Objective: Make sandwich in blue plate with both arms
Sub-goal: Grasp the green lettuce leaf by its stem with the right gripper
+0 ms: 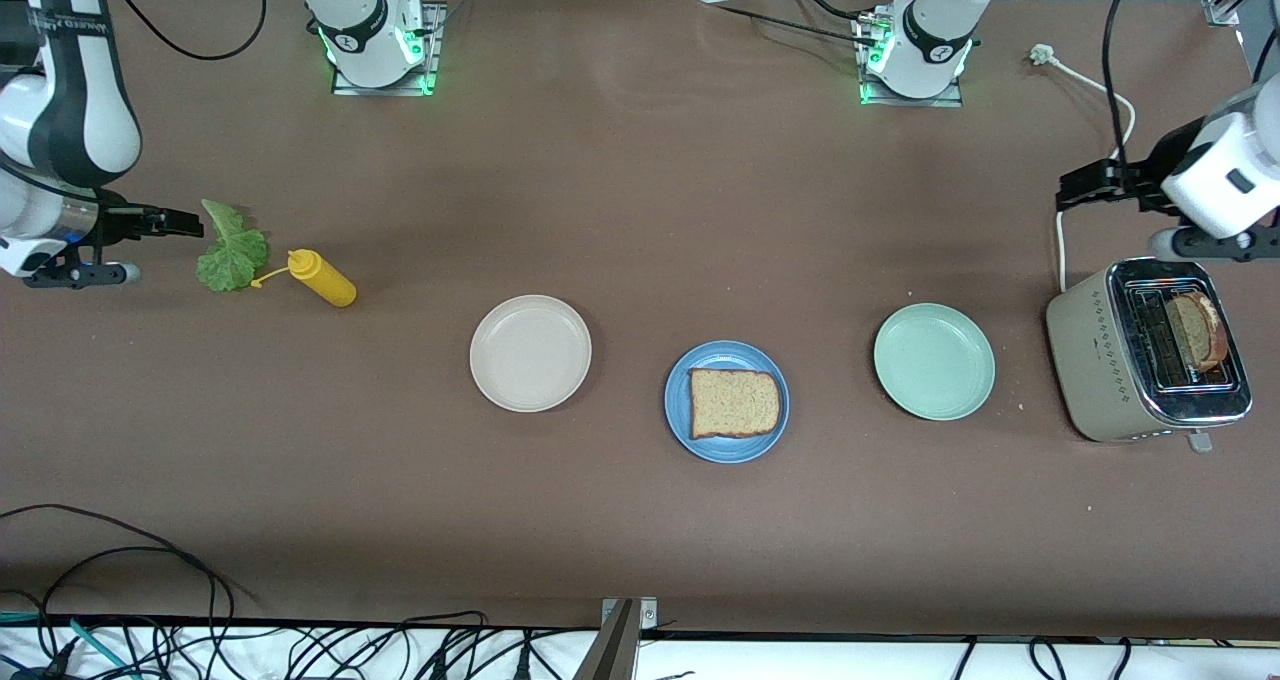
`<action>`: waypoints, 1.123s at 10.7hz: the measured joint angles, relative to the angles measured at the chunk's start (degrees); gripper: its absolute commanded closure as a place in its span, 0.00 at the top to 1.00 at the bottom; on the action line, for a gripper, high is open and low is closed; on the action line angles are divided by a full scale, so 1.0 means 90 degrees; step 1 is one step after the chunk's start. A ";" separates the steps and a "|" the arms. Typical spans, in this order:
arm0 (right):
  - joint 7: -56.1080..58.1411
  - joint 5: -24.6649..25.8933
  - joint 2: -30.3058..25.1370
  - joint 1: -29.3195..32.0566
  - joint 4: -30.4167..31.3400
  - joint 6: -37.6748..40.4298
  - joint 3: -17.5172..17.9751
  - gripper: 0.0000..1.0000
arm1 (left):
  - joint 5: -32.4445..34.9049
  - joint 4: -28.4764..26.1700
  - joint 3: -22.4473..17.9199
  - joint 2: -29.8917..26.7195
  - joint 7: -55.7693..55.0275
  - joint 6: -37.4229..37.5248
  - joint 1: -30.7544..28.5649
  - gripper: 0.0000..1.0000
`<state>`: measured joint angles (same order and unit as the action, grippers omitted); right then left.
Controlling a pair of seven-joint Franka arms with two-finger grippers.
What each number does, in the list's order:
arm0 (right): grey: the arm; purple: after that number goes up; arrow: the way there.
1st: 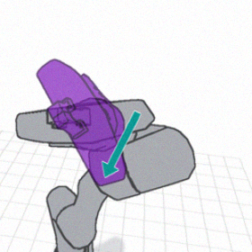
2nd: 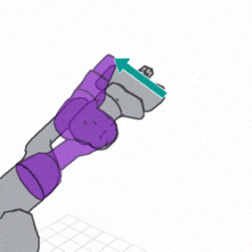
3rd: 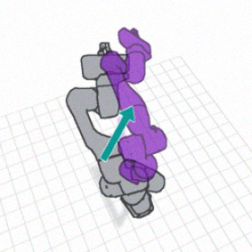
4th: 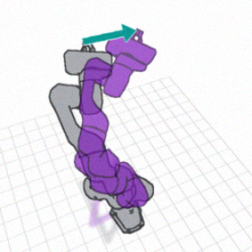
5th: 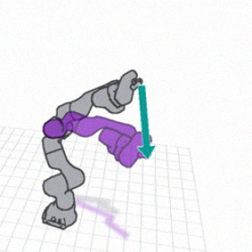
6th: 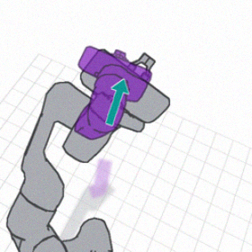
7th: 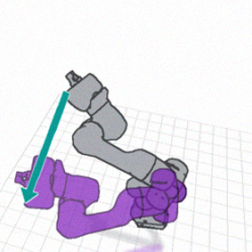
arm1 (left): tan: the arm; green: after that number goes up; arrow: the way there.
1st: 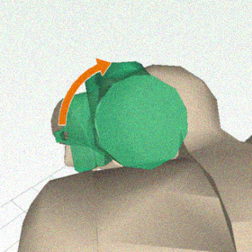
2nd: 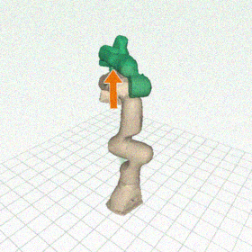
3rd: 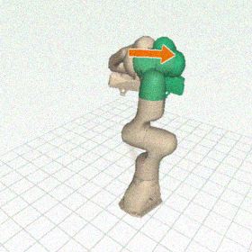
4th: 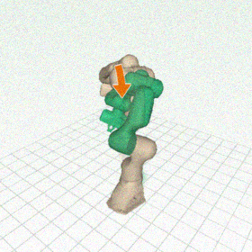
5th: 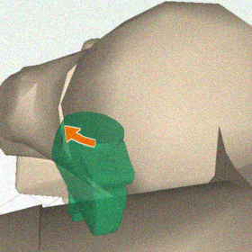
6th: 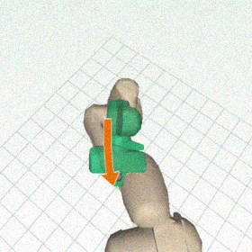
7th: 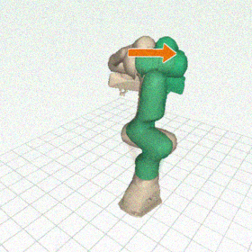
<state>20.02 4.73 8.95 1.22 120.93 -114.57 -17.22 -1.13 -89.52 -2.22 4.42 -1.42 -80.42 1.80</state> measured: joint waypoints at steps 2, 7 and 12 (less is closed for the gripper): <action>0.0172 0.0000 0.0233 0.0002 0.0420 -0.0549 -0.0154 1.00 | 0.0002 -0.0316 -0.0012 -0.0193 0.0023 -0.0419 -0.0176 1.00; 0.0704 -0.0029 0.1175 0.0154 0.0615 -0.1209 -0.0209 1.00 | 0.0002 -0.1182 -0.0011 -0.0807 0.0022 -0.1211 -0.0198 1.00; 0.0942 -0.0038 0.1760 0.0273 0.0619 -0.1263 -0.0208 0.89 | 0.0413 -0.1124 0.0158 -0.0807 -0.0180 -0.1013 -0.0196 1.00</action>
<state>28.50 4.39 24.79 3.67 126.49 -125.94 -19.09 2.59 -99.63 -0.80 -2.84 -3.03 -89.54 0.04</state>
